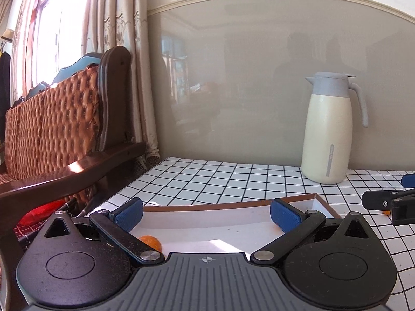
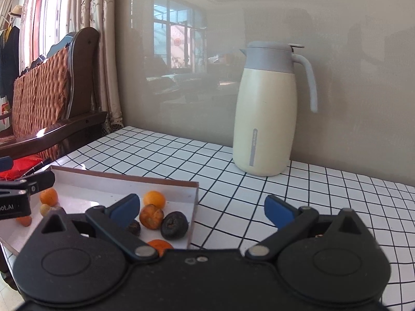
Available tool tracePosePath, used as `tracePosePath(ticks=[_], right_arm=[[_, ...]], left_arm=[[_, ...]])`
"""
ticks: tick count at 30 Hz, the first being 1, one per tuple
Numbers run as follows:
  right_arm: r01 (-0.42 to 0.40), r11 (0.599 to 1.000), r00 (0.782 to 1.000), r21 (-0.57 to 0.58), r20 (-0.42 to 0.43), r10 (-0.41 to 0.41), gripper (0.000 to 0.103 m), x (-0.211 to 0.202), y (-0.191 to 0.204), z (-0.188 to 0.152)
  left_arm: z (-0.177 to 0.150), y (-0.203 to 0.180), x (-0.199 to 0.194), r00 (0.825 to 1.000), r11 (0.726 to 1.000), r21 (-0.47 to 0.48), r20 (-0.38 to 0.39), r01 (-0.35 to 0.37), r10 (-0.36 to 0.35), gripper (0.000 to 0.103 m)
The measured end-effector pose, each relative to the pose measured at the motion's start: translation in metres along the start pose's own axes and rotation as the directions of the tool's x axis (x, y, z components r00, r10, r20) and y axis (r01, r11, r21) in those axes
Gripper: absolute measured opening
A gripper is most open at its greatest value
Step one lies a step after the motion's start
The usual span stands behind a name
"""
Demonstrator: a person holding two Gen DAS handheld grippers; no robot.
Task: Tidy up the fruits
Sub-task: 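Withdraw both grippers from the tray toward the remaining fruits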
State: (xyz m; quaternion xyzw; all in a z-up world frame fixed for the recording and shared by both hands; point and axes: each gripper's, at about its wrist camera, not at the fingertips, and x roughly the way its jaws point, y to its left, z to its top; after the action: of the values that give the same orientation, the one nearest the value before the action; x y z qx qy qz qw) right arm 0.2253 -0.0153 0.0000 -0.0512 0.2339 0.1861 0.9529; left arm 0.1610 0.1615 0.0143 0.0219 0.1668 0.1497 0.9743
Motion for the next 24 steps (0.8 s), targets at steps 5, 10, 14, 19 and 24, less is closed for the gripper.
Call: tracePosePath(ticks=[5,10,14,19,24], right_arm=[[0.040,0.999,0.999,0.036,-0.004,-0.040,0.095,-0.008,-0.032,-0.006],[0.105,0.992,0.995,0.069,-0.006,-0.105,0.093,-0.018,-0.068,-0.016],[0.151,0.984,0.989,0.091,-0.005,-0.151,0.093,-0.024,-0.095,-0.022],[0.192,0.976,0.981,0.108,-0.019,-0.191,0.090,-0.025,-0.121,-0.028],[0.230,0.966,0.973,0.117,-0.051,-0.225,0.089,-0.013,-0.139,-0.035]], left_arm=[[0.003,-0.037,0.003,0.999,0.998,0.023,0.003,0.055,-0.055,0.103],[0.002,-0.078,0.007,0.993,0.992,0.041,-0.006,0.120,-0.119,0.103],[0.003,-0.110,0.008,0.987,0.985,0.055,-0.004,0.161,-0.161,0.103],[0.004,-0.144,0.012,0.979,0.977,0.066,-0.014,0.205,-0.204,0.103],[0.003,-0.174,0.016,0.970,0.967,0.084,-0.017,0.241,-0.241,0.103]])
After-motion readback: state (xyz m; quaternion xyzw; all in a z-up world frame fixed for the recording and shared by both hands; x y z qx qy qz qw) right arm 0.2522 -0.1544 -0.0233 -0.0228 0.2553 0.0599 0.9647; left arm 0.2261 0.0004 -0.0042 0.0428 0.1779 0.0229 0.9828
